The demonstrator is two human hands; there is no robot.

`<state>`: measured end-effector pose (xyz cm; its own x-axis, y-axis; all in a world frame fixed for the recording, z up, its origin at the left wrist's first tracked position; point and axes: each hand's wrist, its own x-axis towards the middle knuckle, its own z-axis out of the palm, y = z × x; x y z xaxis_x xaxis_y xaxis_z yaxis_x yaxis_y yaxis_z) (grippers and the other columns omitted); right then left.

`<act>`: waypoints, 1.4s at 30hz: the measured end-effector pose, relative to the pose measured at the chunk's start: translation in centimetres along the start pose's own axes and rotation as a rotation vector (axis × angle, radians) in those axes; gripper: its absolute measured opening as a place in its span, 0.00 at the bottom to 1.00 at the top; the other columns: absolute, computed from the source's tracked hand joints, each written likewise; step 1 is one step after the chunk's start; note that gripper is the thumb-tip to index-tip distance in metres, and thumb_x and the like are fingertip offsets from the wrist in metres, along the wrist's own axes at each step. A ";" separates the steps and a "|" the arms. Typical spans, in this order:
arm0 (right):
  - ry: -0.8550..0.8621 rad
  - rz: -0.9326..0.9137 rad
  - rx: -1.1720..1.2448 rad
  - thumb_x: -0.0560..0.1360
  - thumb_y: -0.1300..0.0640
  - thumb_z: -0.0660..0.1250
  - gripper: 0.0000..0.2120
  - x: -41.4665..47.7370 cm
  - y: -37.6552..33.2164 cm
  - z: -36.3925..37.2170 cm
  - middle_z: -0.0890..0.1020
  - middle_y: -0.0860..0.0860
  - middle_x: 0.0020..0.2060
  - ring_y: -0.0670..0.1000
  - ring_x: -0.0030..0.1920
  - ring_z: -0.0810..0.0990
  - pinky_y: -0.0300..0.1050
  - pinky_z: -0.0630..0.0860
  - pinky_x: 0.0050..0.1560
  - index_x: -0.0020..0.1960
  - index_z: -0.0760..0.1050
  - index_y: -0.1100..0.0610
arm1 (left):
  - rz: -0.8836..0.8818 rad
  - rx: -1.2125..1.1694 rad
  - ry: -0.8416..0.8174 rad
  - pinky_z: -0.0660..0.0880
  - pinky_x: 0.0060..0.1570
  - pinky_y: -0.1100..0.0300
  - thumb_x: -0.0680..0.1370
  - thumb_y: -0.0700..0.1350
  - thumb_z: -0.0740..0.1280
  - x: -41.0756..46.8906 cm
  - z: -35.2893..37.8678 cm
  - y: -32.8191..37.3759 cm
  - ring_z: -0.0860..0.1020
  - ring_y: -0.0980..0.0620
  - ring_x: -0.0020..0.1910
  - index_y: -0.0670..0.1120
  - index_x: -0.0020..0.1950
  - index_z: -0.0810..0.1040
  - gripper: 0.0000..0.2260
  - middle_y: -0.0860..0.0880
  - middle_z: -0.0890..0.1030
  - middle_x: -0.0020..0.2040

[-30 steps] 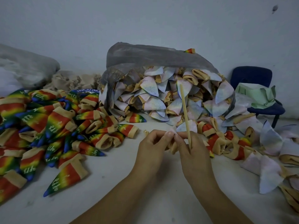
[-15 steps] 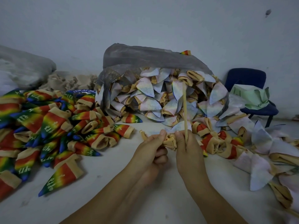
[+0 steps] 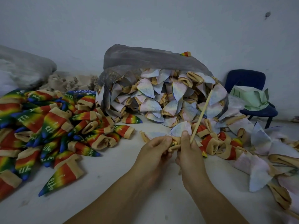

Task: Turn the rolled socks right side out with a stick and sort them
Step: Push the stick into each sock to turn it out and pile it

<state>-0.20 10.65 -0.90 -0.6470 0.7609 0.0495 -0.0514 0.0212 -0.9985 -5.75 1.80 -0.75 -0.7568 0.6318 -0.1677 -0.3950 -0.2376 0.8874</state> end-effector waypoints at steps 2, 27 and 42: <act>0.050 -0.070 -0.075 0.78 0.39 0.53 0.18 -0.2 0.0 0.1 0.76 0.44 0.28 0.41 0.30 0.75 0.37 0.68 0.33 0.42 0.75 0.48 | -0.007 0.061 0.025 0.76 0.43 0.64 0.79 0.48 0.69 0.0 0.2 -0.2 0.80 0.53 0.44 0.46 0.51 0.85 0.08 0.47 0.85 0.46; -0.105 -0.215 -0.196 0.74 0.39 0.63 0.04 -0.8 -0.8 -0.8 0.80 0.40 0.41 0.41 0.33 0.74 0.38 0.70 0.33 0.47 0.72 0.35 | 0.227 0.018 0.046 0.77 0.56 0.60 0.70 0.53 0.73 0.0 -1.3 0.8 0.82 0.52 0.57 0.46 0.54 0.84 0.17 0.48 0.85 0.55; -0.038 -0.076 -0.161 0.78 0.53 0.63 0.06 -0.3 -1.3 -1.1 0.75 0.44 0.21 0.42 0.21 0.70 0.35 0.66 0.20 0.43 0.75 0.50 | 0.063 -0.258 -0.042 0.80 0.50 0.62 0.79 0.42 0.66 0.1 -1.0 1.0 0.83 0.50 0.55 0.39 0.55 0.80 0.09 0.43 0.85 0.55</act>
<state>0.91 11.09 0.35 -0.6742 0.7284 0.1224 0.0198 0.1834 -0.9828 -6.72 0.85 -0.28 -0.7639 0.6387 -0.0925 -0.4712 -0.4541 0.7561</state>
